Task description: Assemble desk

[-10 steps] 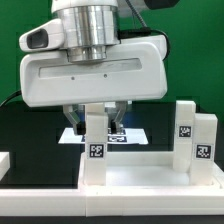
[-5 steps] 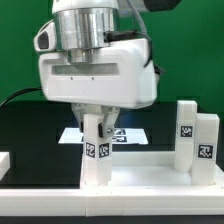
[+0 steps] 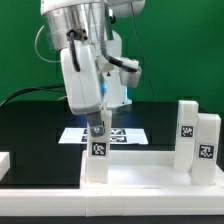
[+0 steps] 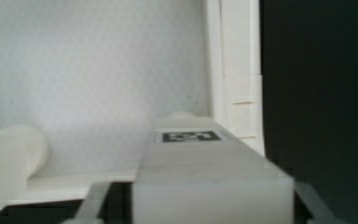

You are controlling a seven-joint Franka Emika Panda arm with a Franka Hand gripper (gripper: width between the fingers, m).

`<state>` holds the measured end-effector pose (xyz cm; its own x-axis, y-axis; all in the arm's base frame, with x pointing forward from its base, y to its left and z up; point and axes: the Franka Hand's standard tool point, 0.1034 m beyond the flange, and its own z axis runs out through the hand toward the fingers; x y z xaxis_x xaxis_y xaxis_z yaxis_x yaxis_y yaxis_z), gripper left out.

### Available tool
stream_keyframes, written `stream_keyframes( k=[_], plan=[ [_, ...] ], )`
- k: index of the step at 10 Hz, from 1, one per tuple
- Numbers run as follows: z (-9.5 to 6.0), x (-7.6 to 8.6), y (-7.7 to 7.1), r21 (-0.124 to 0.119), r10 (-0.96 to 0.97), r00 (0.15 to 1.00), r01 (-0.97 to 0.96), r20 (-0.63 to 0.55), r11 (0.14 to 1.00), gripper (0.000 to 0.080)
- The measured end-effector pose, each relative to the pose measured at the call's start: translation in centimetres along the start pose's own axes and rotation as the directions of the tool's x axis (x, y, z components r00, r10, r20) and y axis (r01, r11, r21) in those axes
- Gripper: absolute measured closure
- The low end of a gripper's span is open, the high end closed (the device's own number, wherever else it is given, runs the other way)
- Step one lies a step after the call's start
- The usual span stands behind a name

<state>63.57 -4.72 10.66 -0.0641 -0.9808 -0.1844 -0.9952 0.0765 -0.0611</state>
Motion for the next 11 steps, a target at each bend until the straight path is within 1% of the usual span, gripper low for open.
stream_keyframes(
  k=[1,2,3,4,5,6,8,9,10,11],
  plan=[
    [0.03,0.0,0.02,-0.001,-0.012,1.0,0.012,0.0,1.0,0.0506],
    [0.05,-0.04,0.02,-0.001,-0.023,1.0,0.023,0.0,1.0,0.032],
    [0.11,-0.03,-0.08,0.003,-0.279,0.96,0.279,-0.013,0.96,0.0209],
    [0.14,-0.15,-0.01,-0.001,-0.47,0.883,0.47,-0.011,0.883,0.0209],
    [0.25,0.18,0.17,0.001,-0.578,0.816,0.578,-0.014,0.816,0.0162],
    [0.25,0.22,0.17,-0.001,-0.606,0.795,0.606,-0.015,0.795,0.0153],
    [0.25,0.35,0.2,-0.009,-0.72,0.694,0.719,-0.017,0.694,0.0153],
    [0.21,0.42,0.16,-0.018,-0.774,0.633,0.774,-0.022,0.633,0.015],
    [-0.06,0.55,-0.38,-0.052,-0.919,0.39,0.918,-0.052,0.393,0.015],
    [0.01,0.48,-0.51,-0.061,-0.977,0.208,0.976,-0.048,0.211,0.015]
  ],
)
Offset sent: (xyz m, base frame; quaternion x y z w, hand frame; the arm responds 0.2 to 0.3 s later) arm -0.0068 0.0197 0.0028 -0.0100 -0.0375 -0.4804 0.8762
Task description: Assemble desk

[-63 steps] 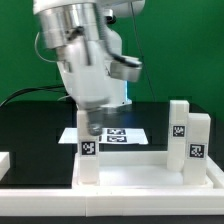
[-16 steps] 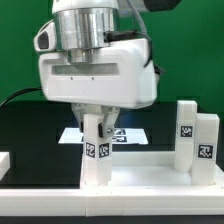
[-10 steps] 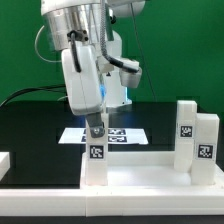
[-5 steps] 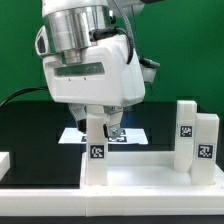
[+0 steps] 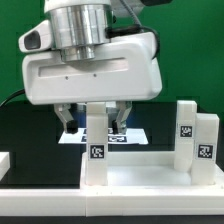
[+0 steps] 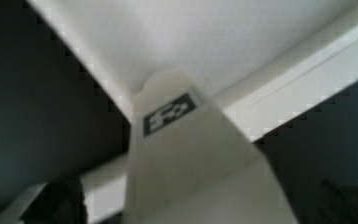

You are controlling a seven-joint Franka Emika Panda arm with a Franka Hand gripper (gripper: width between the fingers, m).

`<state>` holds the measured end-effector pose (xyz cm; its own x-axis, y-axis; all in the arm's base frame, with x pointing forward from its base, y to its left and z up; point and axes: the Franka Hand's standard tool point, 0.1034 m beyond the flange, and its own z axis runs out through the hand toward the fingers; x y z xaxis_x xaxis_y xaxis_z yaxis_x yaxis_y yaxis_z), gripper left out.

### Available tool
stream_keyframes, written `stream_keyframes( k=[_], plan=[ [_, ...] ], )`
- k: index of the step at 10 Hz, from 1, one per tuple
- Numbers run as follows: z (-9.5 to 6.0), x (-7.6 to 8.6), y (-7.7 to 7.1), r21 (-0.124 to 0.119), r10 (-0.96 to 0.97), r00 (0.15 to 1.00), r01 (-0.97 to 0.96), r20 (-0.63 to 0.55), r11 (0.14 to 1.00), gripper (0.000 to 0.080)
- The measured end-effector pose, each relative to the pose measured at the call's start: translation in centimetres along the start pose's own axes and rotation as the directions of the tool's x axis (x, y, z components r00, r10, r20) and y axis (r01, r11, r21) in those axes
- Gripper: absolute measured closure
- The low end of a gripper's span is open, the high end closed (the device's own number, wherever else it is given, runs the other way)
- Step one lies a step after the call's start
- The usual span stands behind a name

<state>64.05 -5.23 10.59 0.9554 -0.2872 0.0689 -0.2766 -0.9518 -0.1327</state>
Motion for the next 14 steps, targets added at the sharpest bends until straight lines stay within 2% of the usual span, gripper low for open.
stream_keyframes(
  k=[2,4,5,7,8,9,10,11,13,14],
  plan=[
    [0.18,-0.07,0.1,0.0,0.025,1.0,-0.025,0.002,1.0,0.015],
    [0.21,-0.07,0.13,0.0,0.035,0.999,-0.035,0.003,0.999,0.0422],
    [0.17,-0.01,0.42,-0.005,0.155,0.988,-0.155,0.0,0.988,0.0505],
    [0.18,0.03,0.65,-0.006,0.31,0.951,-0.31,-0.001,0.951,0.0505],
    [0.2,0.02,0.67,-0.008,0.445,0.895,-0.445,0.0,0.895,0.0505],
    [0.21,-0.25,0.64,-0.02,0.64,0.768,-0.64,0.007,0.768,0.0505],
    [0.22,-0.42,0.5,-0.022,0.784,0.62,-0.784,0.015,0.62,0.0505],
    [0.24,-0.43,0.67,-0.011,0.88,0.474,-0.88,0.029,0.474,0.0505],
    [0.26,-0.41,0.8,-0.006,0.975,0.213,-0.977,0.062,0.214,0.0505],
    [0.26,-0.44,0.84,-0.009,0.991,0.121,-0.993,0.064,0.121,0.0505]
  ],
)
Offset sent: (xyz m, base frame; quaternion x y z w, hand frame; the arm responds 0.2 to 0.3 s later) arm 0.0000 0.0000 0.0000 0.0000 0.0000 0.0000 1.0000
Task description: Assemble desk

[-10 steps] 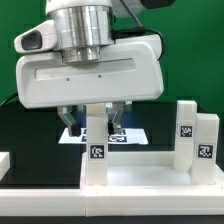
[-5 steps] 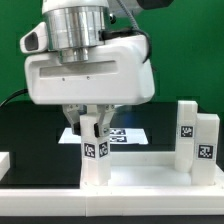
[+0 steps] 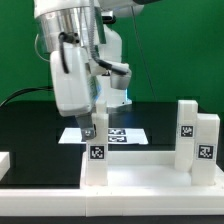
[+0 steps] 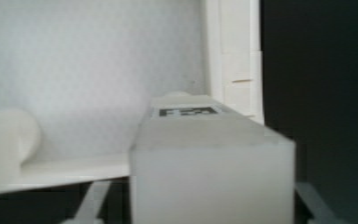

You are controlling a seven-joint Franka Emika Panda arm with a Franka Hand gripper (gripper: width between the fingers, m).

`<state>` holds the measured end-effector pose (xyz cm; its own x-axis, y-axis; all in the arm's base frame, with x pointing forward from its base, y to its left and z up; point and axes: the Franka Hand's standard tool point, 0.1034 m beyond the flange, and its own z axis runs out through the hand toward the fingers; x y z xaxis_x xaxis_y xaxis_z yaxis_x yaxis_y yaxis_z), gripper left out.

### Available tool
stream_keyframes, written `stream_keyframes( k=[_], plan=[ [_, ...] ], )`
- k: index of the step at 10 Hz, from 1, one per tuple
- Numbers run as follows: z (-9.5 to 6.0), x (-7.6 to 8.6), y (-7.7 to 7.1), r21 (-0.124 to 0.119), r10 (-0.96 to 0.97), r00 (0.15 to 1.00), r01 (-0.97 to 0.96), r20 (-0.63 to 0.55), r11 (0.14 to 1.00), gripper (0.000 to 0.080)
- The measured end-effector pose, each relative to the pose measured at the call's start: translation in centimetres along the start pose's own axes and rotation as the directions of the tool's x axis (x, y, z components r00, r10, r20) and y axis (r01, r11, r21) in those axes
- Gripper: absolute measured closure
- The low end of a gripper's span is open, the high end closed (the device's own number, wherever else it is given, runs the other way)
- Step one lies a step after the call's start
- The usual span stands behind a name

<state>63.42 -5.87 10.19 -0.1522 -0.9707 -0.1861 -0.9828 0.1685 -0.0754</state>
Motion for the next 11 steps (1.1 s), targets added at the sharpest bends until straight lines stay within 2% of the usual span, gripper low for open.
stream_keyframes(
  k=[3,7,8,9,10,11],
  plan=[
    [0.0,0.2,0.1,-0.005,0.148,0.989,-0.148,-0.002,0.989,0.0505],
    [0.0,0.2,0.2,-0.007,0.186,0.983,-0.186,-0.006,0.983,0.0501],
    [0.1,0.2,0.2,-0.008,0.186,0.983,-0.186,-0.006,0.983,0.0319],
    [0.0,0.2,0.2,-0.007,0.186,0.983,-0.186,-0.006,0.983,0.0207],
    [-1.2,-0.2,-0.3,0.009,0.174,0.985,-0.174,0.004,0.985,0.0207],
    [-3.6,-1.2,-0.8,0.037,0.165,0.986,-0.166,0.028,0.985,0.0159]
  ],
)
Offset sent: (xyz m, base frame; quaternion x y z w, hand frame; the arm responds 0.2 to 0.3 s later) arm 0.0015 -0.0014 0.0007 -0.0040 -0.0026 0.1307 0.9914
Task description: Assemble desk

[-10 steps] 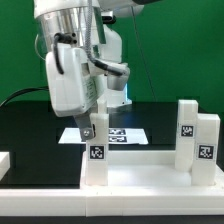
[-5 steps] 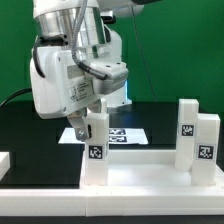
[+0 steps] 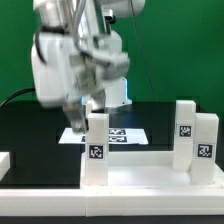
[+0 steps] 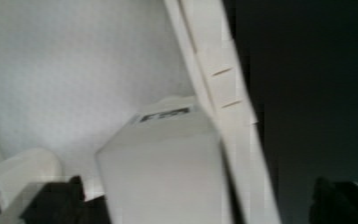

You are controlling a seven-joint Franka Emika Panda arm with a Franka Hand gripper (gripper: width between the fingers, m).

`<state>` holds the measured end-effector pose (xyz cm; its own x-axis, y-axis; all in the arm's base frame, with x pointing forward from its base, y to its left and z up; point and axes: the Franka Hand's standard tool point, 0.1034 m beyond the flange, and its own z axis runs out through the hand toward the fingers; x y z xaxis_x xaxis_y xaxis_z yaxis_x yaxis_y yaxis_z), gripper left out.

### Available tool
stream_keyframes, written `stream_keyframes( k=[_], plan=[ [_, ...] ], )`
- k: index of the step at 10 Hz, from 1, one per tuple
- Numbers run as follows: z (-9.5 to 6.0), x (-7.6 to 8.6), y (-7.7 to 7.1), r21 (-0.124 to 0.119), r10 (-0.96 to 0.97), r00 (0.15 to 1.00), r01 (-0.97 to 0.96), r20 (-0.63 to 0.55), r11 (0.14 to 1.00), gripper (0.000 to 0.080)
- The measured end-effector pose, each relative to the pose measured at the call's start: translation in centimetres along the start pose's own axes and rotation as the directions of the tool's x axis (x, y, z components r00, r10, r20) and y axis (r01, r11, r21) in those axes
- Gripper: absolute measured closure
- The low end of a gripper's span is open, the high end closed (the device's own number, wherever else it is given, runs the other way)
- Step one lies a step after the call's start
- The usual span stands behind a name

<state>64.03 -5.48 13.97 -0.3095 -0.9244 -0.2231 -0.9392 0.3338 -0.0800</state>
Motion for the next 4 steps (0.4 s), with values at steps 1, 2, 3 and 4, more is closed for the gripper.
stream_keyframes(
  k=[1,2,3,4],
  plan=[
    [-2.54,-1.1,-0.45,0.029,-0.006,1.0,0.005,0.027,1.0,0.0152],
    [-3.39,-1.3,-0.81,0.042,-0.008,0.999,0.007,0.034,0.999,0.0152],
    [-2.9,-1.17,-0.65,0.036,-0.008,1.0,0.007,0.029,0.999,0.0151],
    [-2.72,-1.14,-0.59,0.034,-0.008,1.0,0.007,0.028,0.999,0.0151]
  ],
)
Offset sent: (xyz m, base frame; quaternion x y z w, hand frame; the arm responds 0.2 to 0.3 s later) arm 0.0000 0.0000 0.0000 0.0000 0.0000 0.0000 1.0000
